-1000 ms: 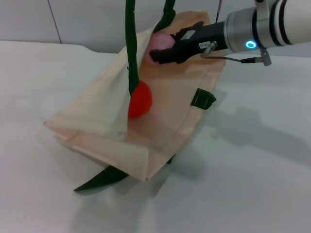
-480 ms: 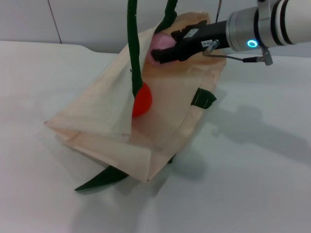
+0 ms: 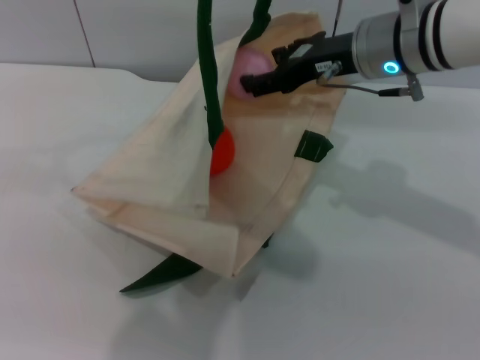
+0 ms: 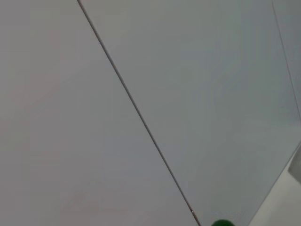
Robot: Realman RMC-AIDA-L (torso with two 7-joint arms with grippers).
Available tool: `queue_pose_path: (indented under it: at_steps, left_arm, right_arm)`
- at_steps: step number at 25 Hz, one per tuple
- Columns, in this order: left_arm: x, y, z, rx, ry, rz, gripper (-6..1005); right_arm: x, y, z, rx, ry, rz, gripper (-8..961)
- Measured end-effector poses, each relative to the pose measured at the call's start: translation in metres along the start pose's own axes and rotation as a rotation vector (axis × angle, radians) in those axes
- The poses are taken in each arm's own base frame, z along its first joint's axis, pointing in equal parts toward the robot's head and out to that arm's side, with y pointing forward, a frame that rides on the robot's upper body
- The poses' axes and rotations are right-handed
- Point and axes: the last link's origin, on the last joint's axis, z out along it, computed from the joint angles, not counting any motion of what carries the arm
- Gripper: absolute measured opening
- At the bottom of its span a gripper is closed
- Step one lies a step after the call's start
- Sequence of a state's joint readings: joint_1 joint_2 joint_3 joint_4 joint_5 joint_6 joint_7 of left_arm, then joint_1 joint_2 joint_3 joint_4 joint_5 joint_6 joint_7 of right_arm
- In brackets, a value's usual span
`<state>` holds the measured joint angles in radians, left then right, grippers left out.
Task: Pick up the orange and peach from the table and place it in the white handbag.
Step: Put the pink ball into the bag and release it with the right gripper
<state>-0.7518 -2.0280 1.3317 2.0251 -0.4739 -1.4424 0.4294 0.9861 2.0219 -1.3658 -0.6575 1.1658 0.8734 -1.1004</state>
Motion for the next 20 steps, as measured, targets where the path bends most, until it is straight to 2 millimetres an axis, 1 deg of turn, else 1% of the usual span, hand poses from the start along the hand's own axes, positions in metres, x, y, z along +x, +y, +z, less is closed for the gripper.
queue_pose_path:
  at_steps: [6,17,20]
  left_arm:
    - [0.0002,0.0024,0.0009,-0.006,-0.002,0.005,202]
    - [-0.0019,0.0051,0.0019,-0.014,-0.009,0.003,208]
    - [-0.0027,0.0046,0.0016,-0.012,-0.01,0.0,210]
  right_arm:
    - [0.0009,0.0008,0.0052,0.002,0.046,-0.027,827]
    - [-0.0023,-0.0002,0.0048,0.006,0.049,-0.032,888]
    - [0.0028,-0.005,0.003,0.029,0.082,-0.012,887]
